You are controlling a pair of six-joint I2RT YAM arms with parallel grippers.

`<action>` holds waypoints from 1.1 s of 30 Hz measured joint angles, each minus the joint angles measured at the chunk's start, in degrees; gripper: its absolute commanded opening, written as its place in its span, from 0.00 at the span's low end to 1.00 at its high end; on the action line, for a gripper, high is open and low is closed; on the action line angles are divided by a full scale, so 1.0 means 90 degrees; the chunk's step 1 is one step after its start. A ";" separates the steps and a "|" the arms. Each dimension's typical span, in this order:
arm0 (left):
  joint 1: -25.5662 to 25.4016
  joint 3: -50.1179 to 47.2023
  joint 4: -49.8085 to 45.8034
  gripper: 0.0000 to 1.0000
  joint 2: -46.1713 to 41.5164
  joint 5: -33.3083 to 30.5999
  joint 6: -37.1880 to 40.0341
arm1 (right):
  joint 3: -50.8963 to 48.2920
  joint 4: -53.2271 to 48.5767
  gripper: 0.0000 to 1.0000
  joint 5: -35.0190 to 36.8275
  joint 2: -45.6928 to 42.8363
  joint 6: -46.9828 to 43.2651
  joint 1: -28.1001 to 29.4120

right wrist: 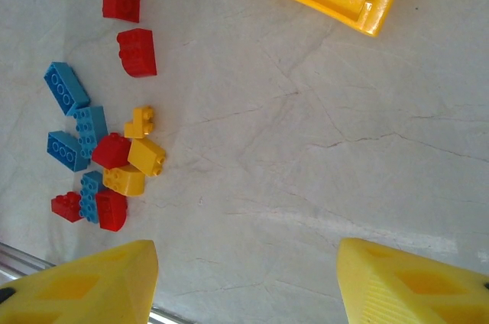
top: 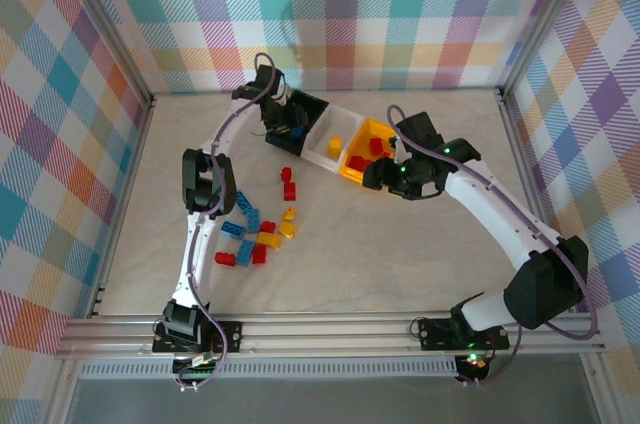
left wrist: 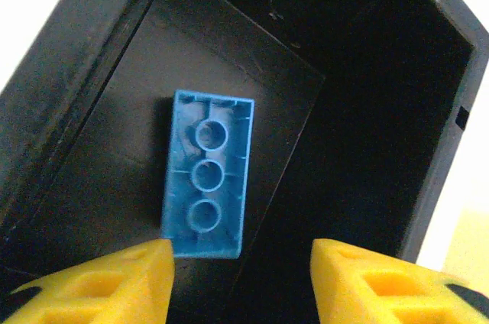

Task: Sort the legos into containers by color

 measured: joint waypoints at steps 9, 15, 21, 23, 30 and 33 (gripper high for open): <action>-0.0022 -0.0124 -0.0005 0.56 -0.0097 0.0000 0.0000 | 0.0027 0.0005 0.63 0.0000 0.0005 -0.0010 0.0131; -0.0087 -0.1664 -0.0644 0.66 -0.1654 -0.0816 -0.0005 | 0.0058 0.0267 0.63 -0.0109 0.0243 -0.0041 0.0323; -0.0114 -0.4296 -0.1156 0.94 -0.4707 -0.1838 -0.0493 | 0.0058 0.0765 0.63 -0.0318 0.0746 -0.0044 0.0614; -0.0112 -0.4874 -0.1350 1.00 -0.5408 -0.2127 -0.0741 | 0.0058 0.0891 0.63 -0.0401 0.0913 -0.0044 0.0726; 0.0073 -0.6543 -0.1528 1.00 -0.5569 -0.2467 -0.1409 | 0.0114 0.1112 0.63 -0.0568 0.1171 -0.0049 0.1061; 0.0136 -0.7002 -0.1362 0.99 -0.5299 -0.2467 -0.1608 | 0.0143 0.1175 0.63 -0.0600 0.1171 -0.0049 0.1166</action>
